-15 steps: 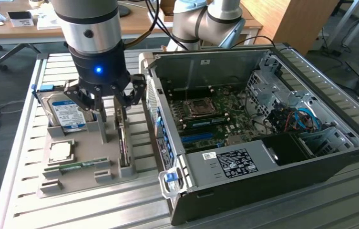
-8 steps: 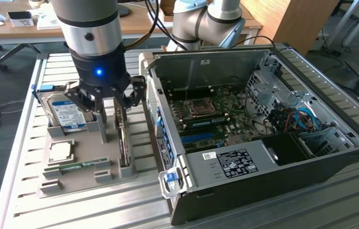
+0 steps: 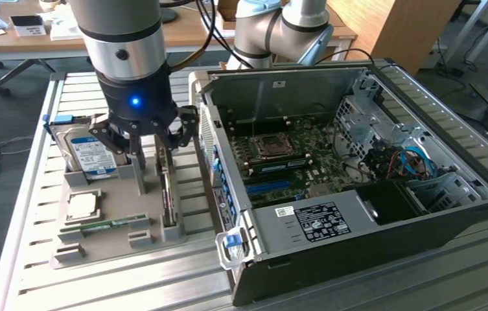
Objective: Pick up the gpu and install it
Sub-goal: 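Pick up the gpu and move the gpu toward the slot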
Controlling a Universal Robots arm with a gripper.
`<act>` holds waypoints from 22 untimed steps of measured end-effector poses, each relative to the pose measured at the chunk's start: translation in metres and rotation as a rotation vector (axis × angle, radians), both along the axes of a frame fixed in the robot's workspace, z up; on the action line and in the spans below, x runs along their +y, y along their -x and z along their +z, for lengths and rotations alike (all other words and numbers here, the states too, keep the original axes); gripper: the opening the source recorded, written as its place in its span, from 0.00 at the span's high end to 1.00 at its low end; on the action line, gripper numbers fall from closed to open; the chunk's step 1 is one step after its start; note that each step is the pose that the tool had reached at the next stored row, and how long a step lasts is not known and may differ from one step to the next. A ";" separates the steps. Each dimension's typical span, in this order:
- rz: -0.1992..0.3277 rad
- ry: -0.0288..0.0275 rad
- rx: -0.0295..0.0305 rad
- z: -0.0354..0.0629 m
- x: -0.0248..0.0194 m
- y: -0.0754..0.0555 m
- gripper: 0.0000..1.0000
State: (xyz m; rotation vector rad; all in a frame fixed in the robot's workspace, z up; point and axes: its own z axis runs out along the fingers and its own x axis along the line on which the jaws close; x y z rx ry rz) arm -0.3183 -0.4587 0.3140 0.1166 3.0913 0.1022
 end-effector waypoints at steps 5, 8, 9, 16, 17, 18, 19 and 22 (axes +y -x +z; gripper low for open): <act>0.000 -0.0001 0.0000 -0.0014 0.0000 0.000 0.53; 0.000 0.0000 0.0000 -0.0020 0.0000 0.000 0.53; 0.000 -0.0001 -0.0001 -0.0028 0.0000 0.000 0.53; 0.000 -0.0002 -0.0002 -0.0045 0.0000 0.000 0.53; 0.000 -0.0001 -0.0001 -0.0050 0.0000 0.000 0.53; 0.000 -0.0001 -0.0001 -0.0056 0.0000 0.000 0.53; 0.000 -0.0001 -0.0001 -0.0062 0.0000 0.000 0.53; 0.000 -0.0001 0.0000 -0.0079 0.0000 0.000 0.53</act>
